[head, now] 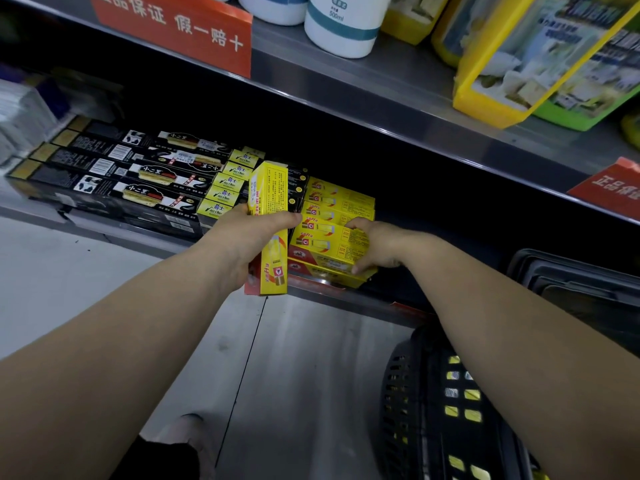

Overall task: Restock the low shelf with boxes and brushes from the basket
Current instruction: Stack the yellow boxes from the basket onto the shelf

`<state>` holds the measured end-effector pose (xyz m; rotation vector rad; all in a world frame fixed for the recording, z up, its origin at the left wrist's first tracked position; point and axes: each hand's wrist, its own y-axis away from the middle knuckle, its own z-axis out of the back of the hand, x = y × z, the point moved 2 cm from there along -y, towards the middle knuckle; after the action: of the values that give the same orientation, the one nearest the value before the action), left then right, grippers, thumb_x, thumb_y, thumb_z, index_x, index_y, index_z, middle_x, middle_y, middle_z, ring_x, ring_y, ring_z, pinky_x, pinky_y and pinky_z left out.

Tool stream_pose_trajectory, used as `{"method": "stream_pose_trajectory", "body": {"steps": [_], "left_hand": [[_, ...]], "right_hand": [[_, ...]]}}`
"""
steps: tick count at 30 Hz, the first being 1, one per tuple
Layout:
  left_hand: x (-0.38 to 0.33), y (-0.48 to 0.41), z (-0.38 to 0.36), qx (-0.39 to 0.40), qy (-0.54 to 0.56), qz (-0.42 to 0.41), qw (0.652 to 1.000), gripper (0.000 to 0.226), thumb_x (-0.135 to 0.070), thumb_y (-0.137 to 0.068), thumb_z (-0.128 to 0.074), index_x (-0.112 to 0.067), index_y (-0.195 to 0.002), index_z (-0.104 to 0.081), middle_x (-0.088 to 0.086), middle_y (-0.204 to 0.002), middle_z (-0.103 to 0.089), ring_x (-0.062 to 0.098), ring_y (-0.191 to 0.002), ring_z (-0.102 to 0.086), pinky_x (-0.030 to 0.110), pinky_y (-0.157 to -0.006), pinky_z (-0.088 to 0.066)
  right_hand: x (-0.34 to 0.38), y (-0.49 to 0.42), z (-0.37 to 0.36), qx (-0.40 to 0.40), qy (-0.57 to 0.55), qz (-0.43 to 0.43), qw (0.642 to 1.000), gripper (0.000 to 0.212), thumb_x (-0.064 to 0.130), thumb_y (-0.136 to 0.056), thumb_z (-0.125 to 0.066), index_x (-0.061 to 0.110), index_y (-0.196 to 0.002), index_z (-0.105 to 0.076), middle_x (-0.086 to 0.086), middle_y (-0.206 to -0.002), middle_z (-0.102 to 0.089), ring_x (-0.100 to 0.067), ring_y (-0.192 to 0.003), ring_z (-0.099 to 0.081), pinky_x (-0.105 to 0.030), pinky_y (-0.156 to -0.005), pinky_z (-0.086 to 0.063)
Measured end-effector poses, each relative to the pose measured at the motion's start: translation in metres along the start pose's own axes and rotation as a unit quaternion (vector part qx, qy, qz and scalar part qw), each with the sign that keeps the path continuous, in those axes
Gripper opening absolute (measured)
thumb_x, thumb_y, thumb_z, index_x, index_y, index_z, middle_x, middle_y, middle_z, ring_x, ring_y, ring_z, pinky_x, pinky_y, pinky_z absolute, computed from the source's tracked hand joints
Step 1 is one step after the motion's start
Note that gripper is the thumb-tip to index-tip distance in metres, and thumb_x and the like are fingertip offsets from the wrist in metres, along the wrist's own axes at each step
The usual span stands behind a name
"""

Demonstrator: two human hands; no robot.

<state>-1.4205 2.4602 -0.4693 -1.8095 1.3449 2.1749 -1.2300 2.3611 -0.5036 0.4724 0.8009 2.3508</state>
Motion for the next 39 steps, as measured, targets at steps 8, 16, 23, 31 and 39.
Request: {"method": "stream_pose_trajectory", "body": {"steps": [8, 16, 23, 31, 39], "left_hand": [[0.0, 0.002, 0.0, 0.004, -0.002, 0.005, 1.0, 0.027, -0.03, -0.077, -0.075, -0.026, -0.08, -0.049, 0.0, -0.078, -0.063, 0.016, -0.067, -0.06, 0.027, -0.054, -0.046], [0.001, 0.001, 0.001, 0.009, -0.018, 0.002, 1.0, 0.024, -0.031, -0.076, -0.075, -0.026, -0.083, -0.052, 0.001, -0.079, -0.064, 0.016, -0.068, -0.061, 0.027, -0.054, -0.046], [0.003, 0.001, 0.001, 0.016, -0.112, 0.008, 0.993, 0.044, -0.039, -0.068, -0.08, -0.018, -0.091, -0.048, 0.003, -0.088, -0.061, 0.021, -0.081, -0.061, 0.034, -0.067, -0.051], [-0.011, 0.006, -0.003, 0.047, -0.221, -0.13, 0.965, 0.048, -0.054, -0.075, -0.067, -0.025, -0.113, -0.06, -0.008, -0.099, -0.061, 0.003, -0.077, -0.057, 0.02, -0.056, -0.045], [-0.011, -0.002, 0.004, -0.008, -0.25, -0.187, 0.95, 0.037, -0.025, -0.085, -0.066, -0.018, -0.119, -0.055, -0.003, -0.103, -0.062, 0.007, -0.084, -0.055, 0.018, -0.065, -0.041]], "right_hand": [[-0.001, 0.003, 0.003, 0.0, 0.013, 0.001, 1.0, 0.094, 0.026, -0.075, -0.078, 0.028, -0.148, -0.019, -0.01, -0.148, -0.036, -0.028, -0.13, -0.042, -0.028, -0.092, -0.04], [0.001, 0.003, 0.001, -0.003, 0.007, 0.005, 1.0, 0.094, 0.028, -0.075, -0.078, 0.029, -0.148, -0.019, -0.009, -0.149, -0.035, -0.029, -0.129, -0.042, -0.027, -0.092, -0.041], [0.024, 0.024, 0.023, -0.092, -0.094, 0.077, 0.988, 0.119, 0.039, -0.063, -0.084, 0.038, -0.148, -0.002, -0.011, -0.155, -0.011, -0.03, -0.141, -0.02, -0.044, -0.112, -0.029], [0.046, 0.051, 0.041, -0.19, -0.076, 0.281, 0.937, 0.044, 0.026, -0.07, -0.081, 0.02, -0.111, -0.065, 0.003, -0.11, -0.055, -0.013, -0.106, -0.048, -0.023, -0.087, -0.036], [-0.022, 0.012, 0.056, -0.257, -0.044, -0.011, 0.965, 0.052, 0.04, -0.087, -0.063, 0.019, -0.132, -0.048, -0.009, -0.126, -0.056, -0.028, -0.112, -0.053, -0.027, -0.08, -0.037]]}}
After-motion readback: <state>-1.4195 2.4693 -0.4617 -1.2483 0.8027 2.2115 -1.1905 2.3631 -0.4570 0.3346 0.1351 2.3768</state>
